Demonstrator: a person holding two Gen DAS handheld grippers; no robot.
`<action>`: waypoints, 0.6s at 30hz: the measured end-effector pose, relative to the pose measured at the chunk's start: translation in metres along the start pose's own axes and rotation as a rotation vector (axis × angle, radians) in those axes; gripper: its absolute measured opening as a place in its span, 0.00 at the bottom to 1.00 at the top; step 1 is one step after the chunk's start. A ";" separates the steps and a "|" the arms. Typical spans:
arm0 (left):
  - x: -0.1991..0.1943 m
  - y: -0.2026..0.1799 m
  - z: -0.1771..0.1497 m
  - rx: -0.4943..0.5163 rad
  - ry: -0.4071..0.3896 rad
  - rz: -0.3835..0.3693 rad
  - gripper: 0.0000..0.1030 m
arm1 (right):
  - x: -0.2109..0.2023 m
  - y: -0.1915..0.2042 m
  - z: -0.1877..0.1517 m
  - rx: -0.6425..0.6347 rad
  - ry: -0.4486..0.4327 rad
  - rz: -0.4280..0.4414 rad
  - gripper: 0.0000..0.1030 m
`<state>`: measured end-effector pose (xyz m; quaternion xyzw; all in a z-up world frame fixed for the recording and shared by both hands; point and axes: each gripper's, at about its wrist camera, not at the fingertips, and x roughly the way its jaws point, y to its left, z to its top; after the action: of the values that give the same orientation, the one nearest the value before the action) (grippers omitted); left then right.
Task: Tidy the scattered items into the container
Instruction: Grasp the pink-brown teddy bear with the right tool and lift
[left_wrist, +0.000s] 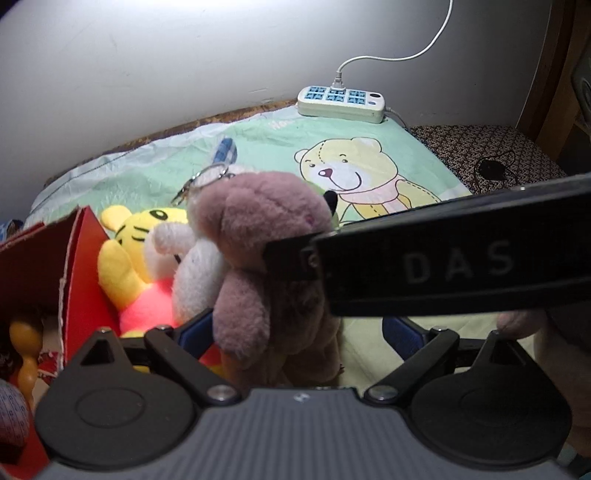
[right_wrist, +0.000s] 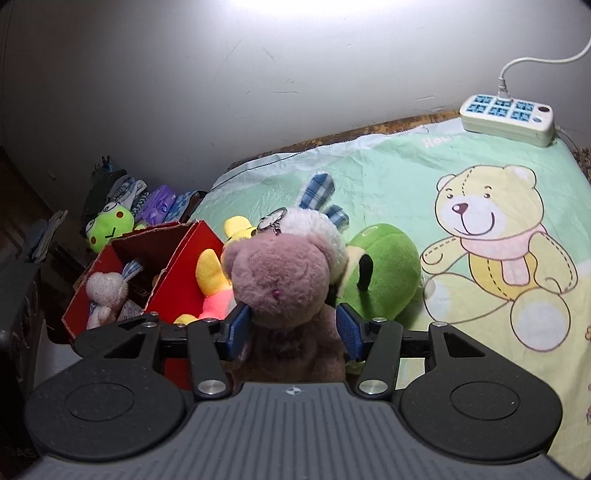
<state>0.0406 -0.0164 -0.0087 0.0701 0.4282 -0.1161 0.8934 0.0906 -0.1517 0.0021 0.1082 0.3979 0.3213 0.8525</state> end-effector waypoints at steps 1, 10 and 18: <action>0.001 -0.001 0.001 0.026 -0.012 0.018 0.88 | 0.004 -0.001 0.001 -0.002 -0.004 0.007 0.60; 0.017 0.007 0.004 0.067 -0.037 0.065 0.81 | 0.028 -0.017 0.005 0.100 0.004 0.131 0.65; 0.016 0.007 0.004 0.075 -0.048 0.064 0.82 | 0.026 -0.014 0.003 0.093 0.015 0.164 0.53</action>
<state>0.0554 -0.0126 -0.0181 0.1144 0.3996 -0.1049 0.9034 0.1118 -0.1453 -0.0181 0.1776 0.4086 0.3721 0.8143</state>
